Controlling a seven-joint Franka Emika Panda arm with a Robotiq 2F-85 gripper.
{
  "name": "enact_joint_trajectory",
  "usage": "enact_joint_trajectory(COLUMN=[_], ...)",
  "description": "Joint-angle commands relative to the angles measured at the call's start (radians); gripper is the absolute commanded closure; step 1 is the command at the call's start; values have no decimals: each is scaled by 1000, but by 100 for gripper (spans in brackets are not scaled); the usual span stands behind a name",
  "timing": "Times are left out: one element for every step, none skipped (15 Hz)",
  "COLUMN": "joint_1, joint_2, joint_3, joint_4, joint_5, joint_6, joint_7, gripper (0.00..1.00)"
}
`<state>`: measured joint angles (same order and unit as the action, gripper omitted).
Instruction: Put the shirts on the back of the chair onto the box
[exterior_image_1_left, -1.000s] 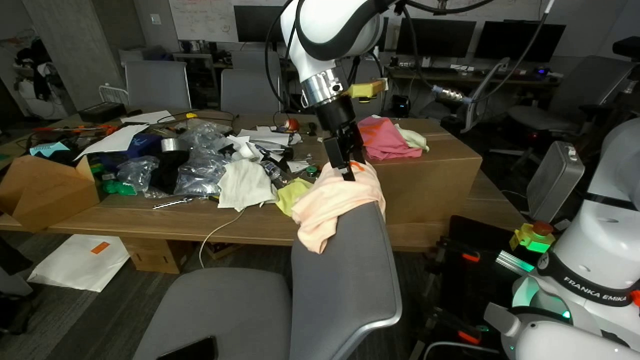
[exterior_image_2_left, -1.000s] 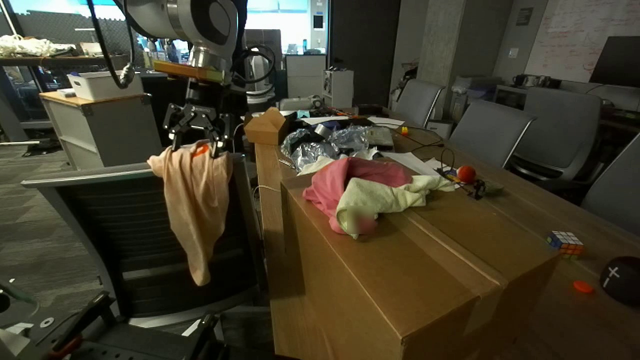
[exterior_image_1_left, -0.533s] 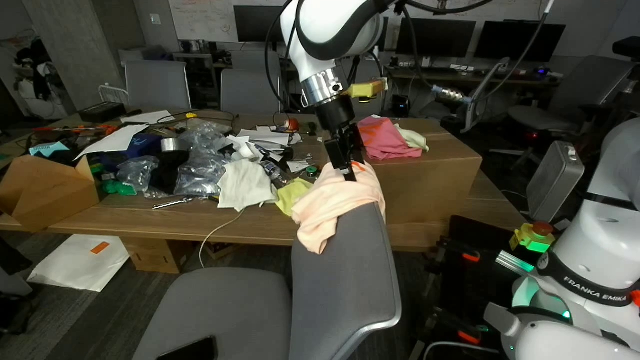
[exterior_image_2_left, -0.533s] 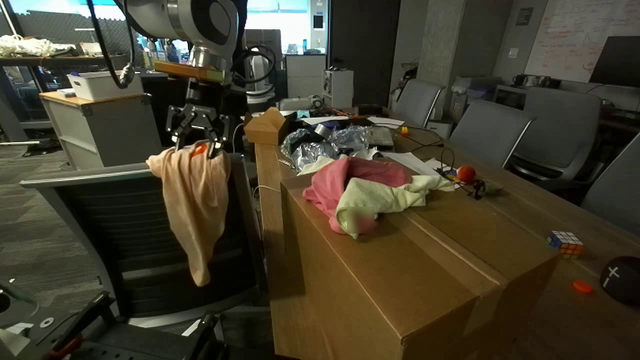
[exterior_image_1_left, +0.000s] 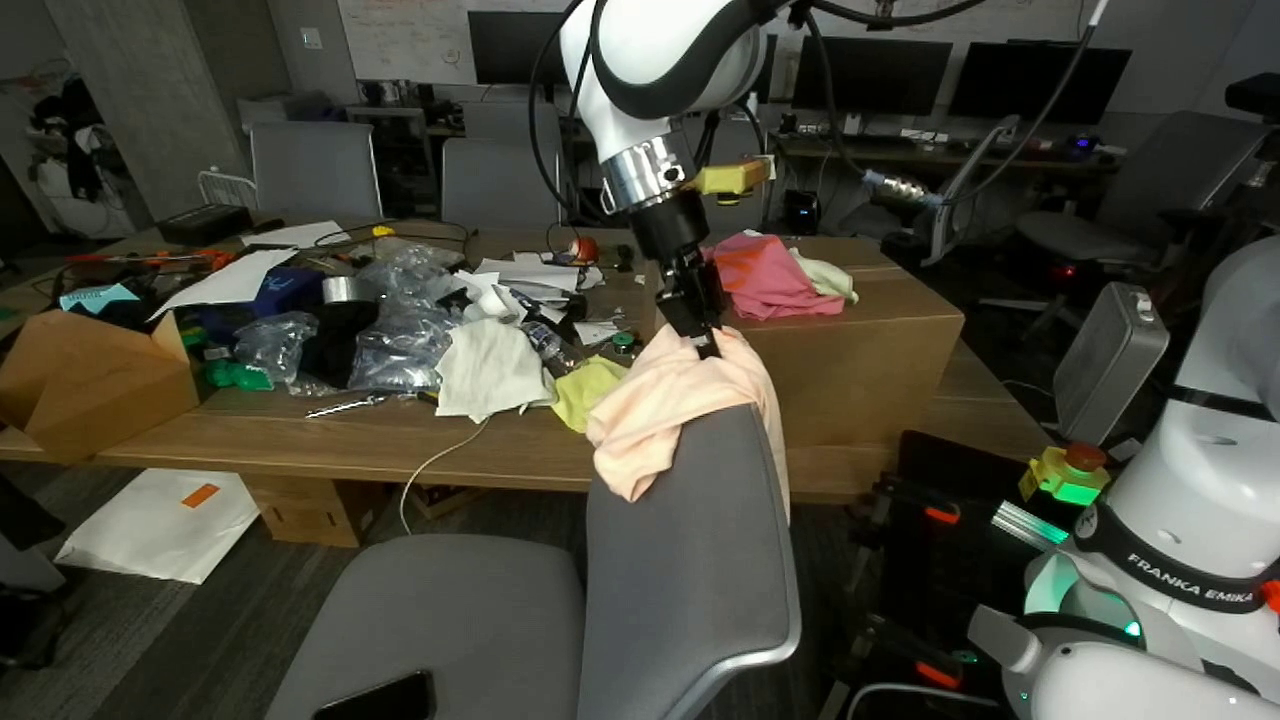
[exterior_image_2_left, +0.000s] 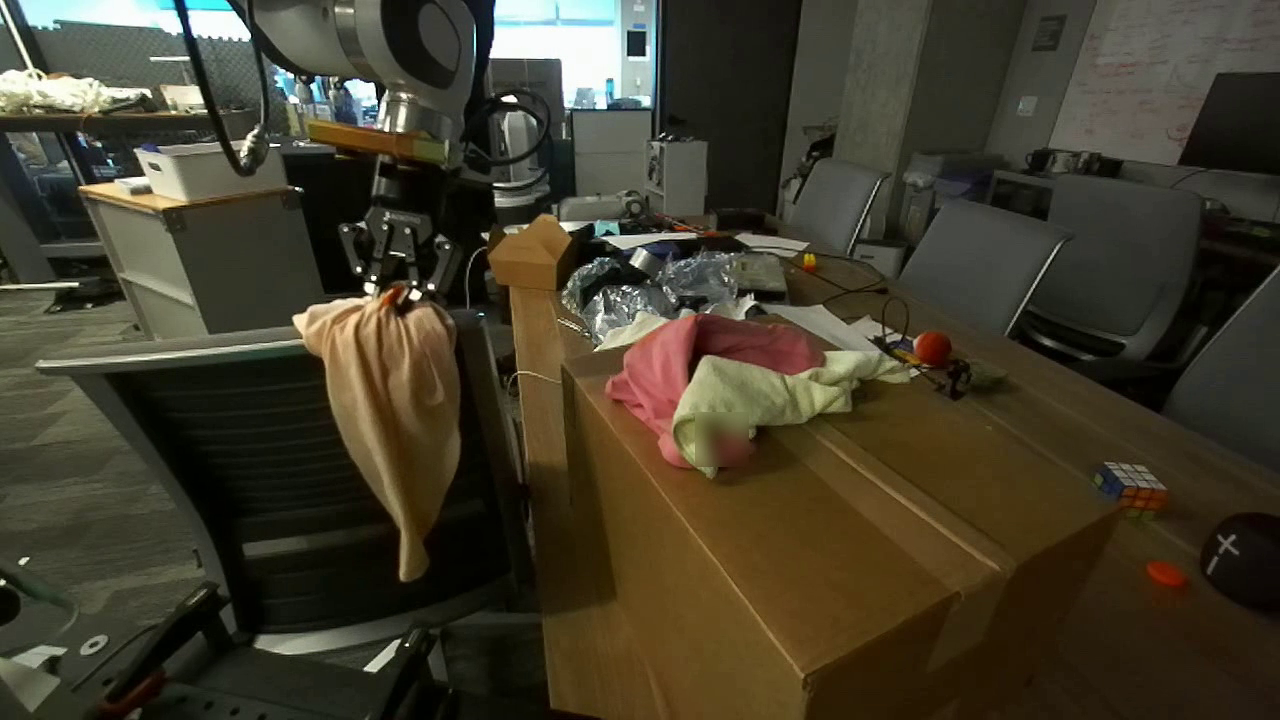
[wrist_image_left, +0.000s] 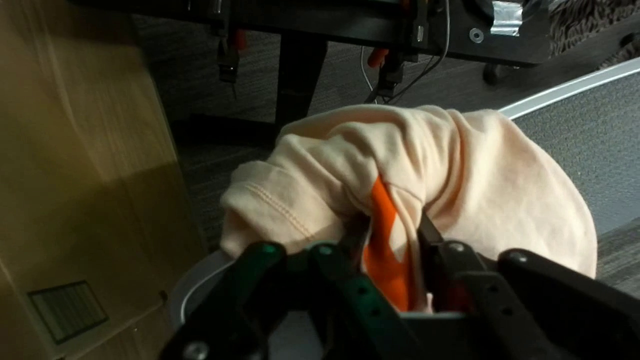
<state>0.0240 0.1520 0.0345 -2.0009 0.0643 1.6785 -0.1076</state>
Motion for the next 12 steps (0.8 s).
enact_joint_trajectory(joint_1=[0,-1,-2,-3,-4,-5,-7,-10,-15,-19,-24,-29], joint_2=[-13,-20,-27,-38,-49,-67,-82,-100,-121,-138,-159,-174], joint_3=[0,-2,-3,-5,-8,-11,-15,-19,-25,-30,-36,-43], joint_4=[-10,-11,-12,-15,-19,-25,-28,-31,-35,-34,-34,-30], joint_5=[0,-4,-6,-10,-14,-20,-25,-31,-37,-43,-46,-52], joint_6=[24,27,29,33,39,45,49,54,63,64,64,66], joint_7=[3,6,10,15,21,27,35,44,55,66,76,89], gripper=[100,97,96,96,96,96,96,96,96,96,96,96])
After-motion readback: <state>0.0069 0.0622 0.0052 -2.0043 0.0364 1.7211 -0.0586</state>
